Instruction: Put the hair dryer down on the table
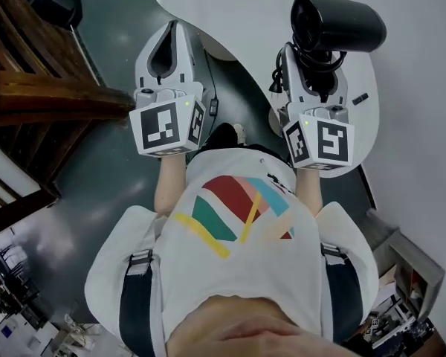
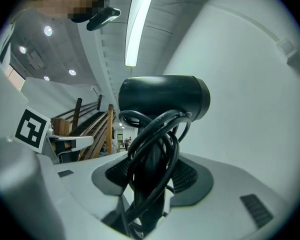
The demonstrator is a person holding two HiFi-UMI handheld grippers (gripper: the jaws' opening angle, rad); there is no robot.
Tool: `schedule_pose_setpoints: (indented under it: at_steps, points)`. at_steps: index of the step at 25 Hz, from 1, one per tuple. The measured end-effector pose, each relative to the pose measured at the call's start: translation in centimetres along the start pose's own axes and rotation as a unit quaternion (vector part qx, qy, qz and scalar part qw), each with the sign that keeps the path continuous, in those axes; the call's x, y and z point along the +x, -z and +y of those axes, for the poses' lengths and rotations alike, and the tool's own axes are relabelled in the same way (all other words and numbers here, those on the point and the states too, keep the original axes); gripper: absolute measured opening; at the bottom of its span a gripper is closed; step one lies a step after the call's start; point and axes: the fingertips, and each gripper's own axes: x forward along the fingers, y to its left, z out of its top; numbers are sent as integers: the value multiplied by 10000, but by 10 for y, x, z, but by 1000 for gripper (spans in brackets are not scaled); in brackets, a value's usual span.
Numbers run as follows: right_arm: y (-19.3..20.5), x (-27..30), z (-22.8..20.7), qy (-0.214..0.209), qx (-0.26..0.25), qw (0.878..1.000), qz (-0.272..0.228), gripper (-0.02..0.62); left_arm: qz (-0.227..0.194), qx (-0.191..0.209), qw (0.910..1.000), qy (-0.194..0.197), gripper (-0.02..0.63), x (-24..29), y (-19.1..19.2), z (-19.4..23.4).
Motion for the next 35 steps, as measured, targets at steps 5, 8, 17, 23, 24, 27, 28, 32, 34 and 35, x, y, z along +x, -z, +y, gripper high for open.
schedule_pose_setpoints:
  at_steps: [5,8,17,23,24,27,28,32,34,35]
  points:
    - [0,40,0,44,24,10000,40,218,120,-41,9997,206,14,39,7,8]
    - [-3,56,0,104,20,9999,19,218,103,-89,9994,307,14,59,8,13]
    - [0,99,6,343,-44,9994,22,218,80,-116,9985,528,14,106,13,40]
    - [3,99,-1,427,-129,9990,84,218,103,-122,9982,573,14,108,15,35]
    - [6,104,1,433,-148,9989,96,218,108,-122,9982,573,14,109,17,38]
    - [15,115,3,452,-218,9986,185,218,109,-132,9982,583,14,112,21,45]
    - [18,116,2,458,-231,9984,222,218,104,-131,9981,599,14,112,21,44]
    - [29,122,-6,503,-285,9975,412,218,110,-133,9976,671,14,112,20,36]
    - [37,124,-10,529,-302,9967,532,218,159,-117,9974,689,14,113,22,33]
    - [40,124,-13,540,-303,9963,588,218,185,-102,9974,691,14,113,23,31]
